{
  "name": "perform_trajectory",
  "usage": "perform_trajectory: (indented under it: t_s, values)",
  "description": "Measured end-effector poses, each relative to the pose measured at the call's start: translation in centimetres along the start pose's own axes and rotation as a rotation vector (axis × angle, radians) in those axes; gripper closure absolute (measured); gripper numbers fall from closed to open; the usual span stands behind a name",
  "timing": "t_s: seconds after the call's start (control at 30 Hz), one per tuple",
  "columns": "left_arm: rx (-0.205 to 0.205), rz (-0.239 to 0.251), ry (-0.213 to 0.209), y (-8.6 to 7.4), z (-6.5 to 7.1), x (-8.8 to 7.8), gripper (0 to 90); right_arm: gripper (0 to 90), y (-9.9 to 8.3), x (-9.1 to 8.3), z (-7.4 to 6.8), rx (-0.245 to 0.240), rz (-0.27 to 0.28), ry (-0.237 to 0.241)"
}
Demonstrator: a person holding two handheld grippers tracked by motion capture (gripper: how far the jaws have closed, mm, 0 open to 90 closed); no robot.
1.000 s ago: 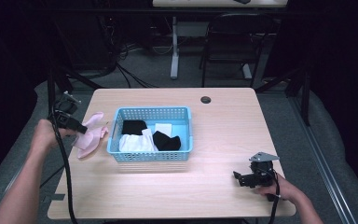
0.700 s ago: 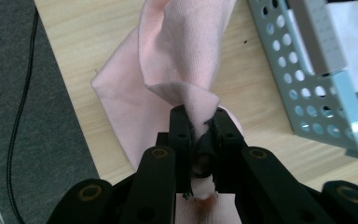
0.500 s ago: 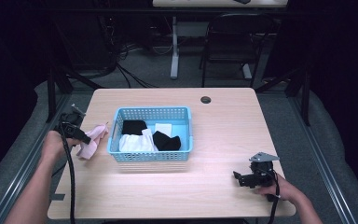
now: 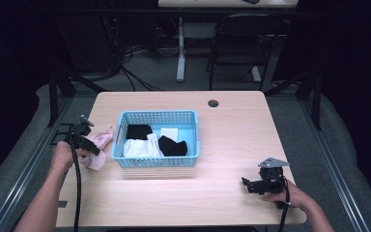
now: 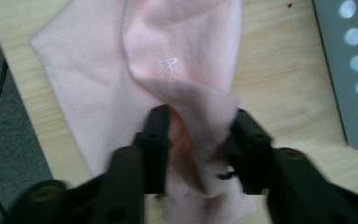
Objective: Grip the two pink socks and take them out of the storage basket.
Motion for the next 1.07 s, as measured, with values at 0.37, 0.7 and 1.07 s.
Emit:
perform_trajectory:
  t_s: [0.37, 0.7, 1.07]
  values:
    - [-0.015, 0.252, 0.067, -4.3, 1.0, -5.5, 7.7, 0.0, 0.0, 0.0, 0.0, 0.002, 0.001, -0.001]
    - [-0.006, 0.310, 0.078, -9.7, 2.8, -4.6, 3.9, 0.0, 0.0, 0.0, -0.1, 0.005, -0.001, -0.004]
    - [0.020, 0.268, 0.090, -11.6, 3.2, -2.6, 1.3, 0.0, 0.0, -0.1, -0.1, 0.008, -0.004, -0.003]
Point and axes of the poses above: each handheld gripper's, and its own axes: x roughly forward along the jaws, y roughly out of its top, z roughly to its right, the point moved 3 cm from there along x, roughly forward along the jaws, and after that the axes turned 3 degrees about -y, right-handed, at the moved point
